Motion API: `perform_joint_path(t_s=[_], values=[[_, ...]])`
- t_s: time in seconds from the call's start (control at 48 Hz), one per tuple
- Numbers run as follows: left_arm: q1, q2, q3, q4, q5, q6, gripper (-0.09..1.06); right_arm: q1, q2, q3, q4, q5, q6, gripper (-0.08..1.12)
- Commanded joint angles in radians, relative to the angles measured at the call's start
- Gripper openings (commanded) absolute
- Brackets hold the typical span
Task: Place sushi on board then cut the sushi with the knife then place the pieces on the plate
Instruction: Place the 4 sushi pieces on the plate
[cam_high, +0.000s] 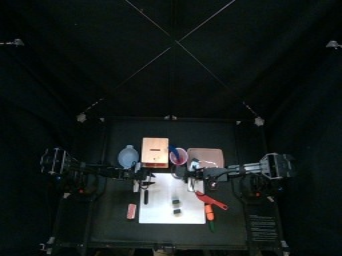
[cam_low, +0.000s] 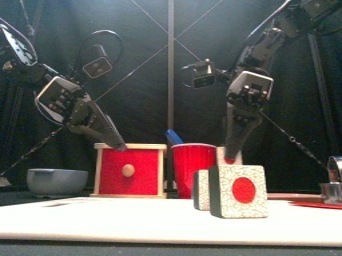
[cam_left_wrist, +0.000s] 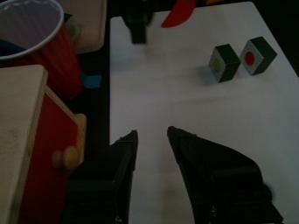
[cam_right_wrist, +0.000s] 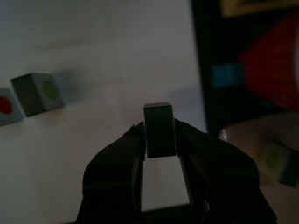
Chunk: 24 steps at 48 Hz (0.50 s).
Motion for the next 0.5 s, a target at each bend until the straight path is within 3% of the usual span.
perform_joint_path(t_s=[0.021,0.25,0.5], values=[[0.006,-0.005,-0.011,0.000,-0.002,0.002,0.74,-0.098,-0.112,0.055,-0.006,0.011,-0.002,0.57],[0.012,-0.005,-0.009,-0.002,-0.002,0.002,0.74,-0.267,-0.152,0.175,-0.023,0.017,-0.011,0.57],[0.020,-0.005,-0.009,-0.002,-0.002,0.002,0.74,-0.327,-0.127,0.225,-0.035,-0.003,-0.008,0.57]])
